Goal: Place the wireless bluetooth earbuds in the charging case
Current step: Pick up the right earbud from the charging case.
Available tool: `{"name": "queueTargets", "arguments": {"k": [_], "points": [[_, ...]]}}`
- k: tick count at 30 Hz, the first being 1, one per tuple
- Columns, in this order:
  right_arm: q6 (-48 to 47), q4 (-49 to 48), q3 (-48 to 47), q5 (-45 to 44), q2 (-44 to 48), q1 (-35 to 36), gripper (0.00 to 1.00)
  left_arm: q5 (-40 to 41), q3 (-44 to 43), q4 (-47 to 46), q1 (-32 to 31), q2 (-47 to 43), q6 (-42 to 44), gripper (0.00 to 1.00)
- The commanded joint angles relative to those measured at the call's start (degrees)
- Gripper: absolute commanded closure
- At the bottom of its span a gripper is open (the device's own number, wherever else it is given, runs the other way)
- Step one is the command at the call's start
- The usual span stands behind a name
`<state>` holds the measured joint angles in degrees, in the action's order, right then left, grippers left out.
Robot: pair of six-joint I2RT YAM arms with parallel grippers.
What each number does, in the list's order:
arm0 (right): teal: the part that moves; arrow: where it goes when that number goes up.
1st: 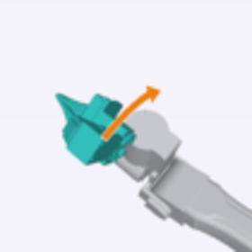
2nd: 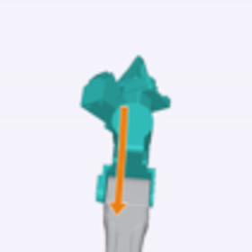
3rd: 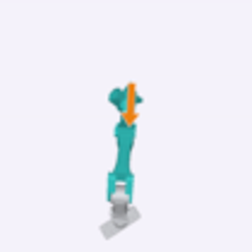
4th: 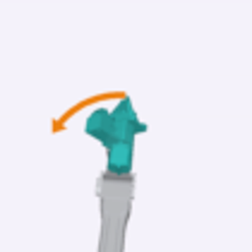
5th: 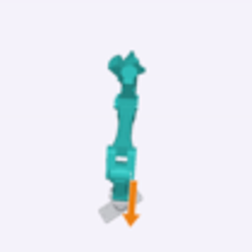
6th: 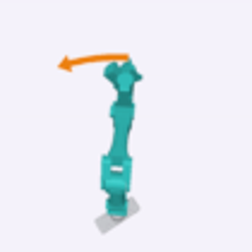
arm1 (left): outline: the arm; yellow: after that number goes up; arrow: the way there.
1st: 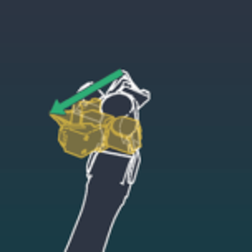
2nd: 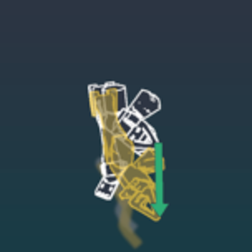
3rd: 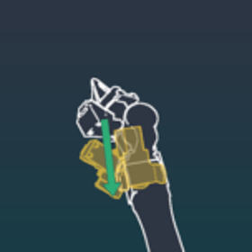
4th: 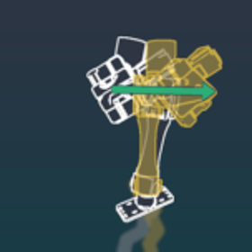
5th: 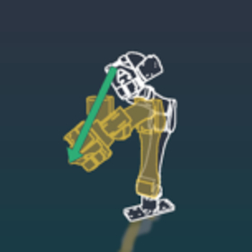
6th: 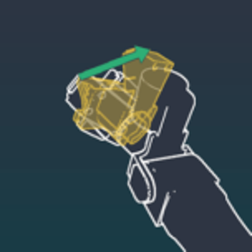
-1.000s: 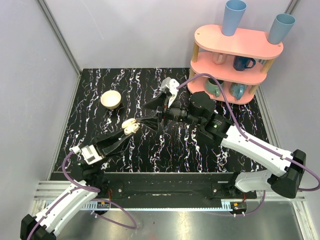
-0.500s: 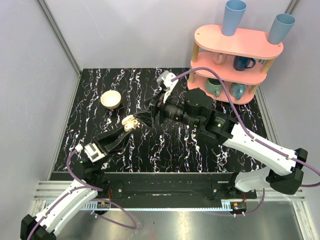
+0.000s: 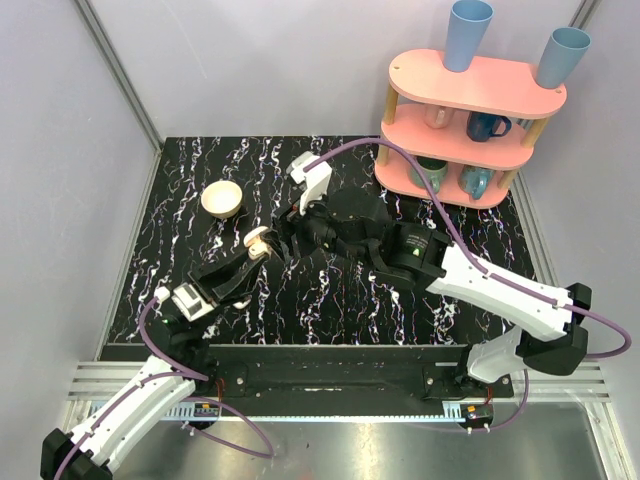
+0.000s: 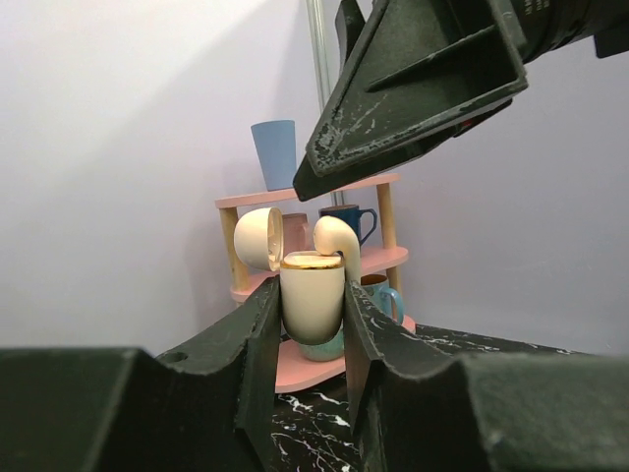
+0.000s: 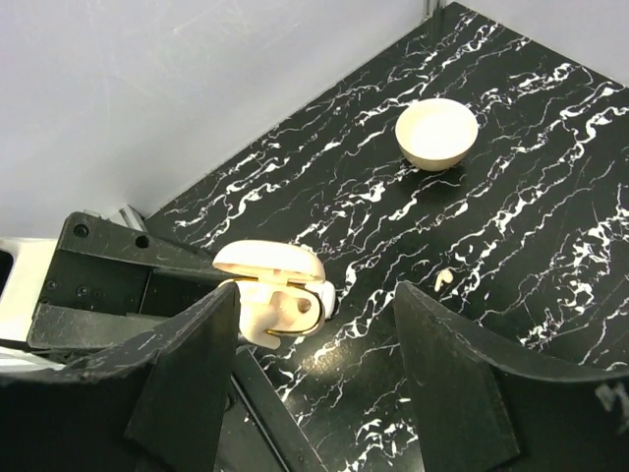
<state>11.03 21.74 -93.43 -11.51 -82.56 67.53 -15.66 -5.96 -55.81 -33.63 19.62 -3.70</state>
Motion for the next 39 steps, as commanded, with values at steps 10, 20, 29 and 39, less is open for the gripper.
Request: {"name": "queueTargets", "arguments": {"k": [10,20,29,39], "points": [[-1.01,2.7,-4.22,-0.01,0.48,1.91,0.32,2.83,0.16,-0.79,-0.12,0.07,1.51,1.0],[-0.04,1.47,-4.22,3.59,-0.84,1.91,0.36,2.74,-0.11,-0.88,-0.12,0.42,1.6,1.0],[0.92,1.47,-4.75,5.09,-2.34,1.91,0.41,2.48,0.07,-0.79,-0.12,0.25,1.42,1.0],[0.58,2.87,-5.62,5.0,-3.13,1.91,0.45,2.39,-0.02,-0.79,-0.12,0.51,1.42,1.0]]}}
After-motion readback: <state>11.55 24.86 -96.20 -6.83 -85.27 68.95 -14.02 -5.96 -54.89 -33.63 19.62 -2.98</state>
